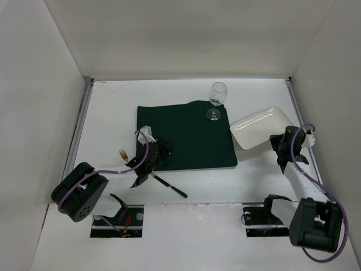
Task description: Set the dinner table for one person
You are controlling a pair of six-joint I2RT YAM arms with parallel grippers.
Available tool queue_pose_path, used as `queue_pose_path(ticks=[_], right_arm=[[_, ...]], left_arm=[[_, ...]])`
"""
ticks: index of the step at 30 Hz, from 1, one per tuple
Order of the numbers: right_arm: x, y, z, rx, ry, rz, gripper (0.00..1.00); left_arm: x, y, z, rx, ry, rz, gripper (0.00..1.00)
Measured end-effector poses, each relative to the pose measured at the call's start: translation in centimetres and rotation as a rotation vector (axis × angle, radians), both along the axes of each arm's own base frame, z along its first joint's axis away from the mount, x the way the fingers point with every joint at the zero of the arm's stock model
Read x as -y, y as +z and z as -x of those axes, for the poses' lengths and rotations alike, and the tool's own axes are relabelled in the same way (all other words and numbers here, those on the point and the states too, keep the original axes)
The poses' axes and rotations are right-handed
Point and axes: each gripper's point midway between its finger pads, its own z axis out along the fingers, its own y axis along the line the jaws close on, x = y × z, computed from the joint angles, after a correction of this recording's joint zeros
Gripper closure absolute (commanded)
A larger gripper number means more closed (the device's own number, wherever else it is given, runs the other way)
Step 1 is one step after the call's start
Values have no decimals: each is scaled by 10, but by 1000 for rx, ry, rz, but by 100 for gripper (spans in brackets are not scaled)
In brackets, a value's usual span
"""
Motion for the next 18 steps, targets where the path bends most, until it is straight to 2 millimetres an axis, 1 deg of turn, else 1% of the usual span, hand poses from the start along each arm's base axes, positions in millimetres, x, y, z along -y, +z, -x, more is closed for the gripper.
queue_pose_path(ticks=[4, 6, 8, 9, 12, 15, 18], right_arm=[[-12, 28, 15, 89, 30, 18, 93], [-24, 39, 23, 131, 50, 10, 93], [-40, 45, 29, 162, 78, -9, 93], [-51, 45, 31, 178, 96, -22, 93], [-93, 39, 42, 193, 170, -61, 94], [-138, 29, 55, 158, 270, -63, 95], [-175, 17, 63, 111, 350, -54, 96]], left_arm=[[0, 9, -1, 22, 1, 12, 67], [0, 13, -1, 32, 0, 18, 67], [1, 18, -1, 45, -2, 21, 69], [1, 21, 0, 53, -3, 21, 69], [5, 36, 6, 91, -16, 15, 68], [8, 53, 17, 128, -28, 7, 68], [8, 72, 27, 164, -33, 25, 68]])
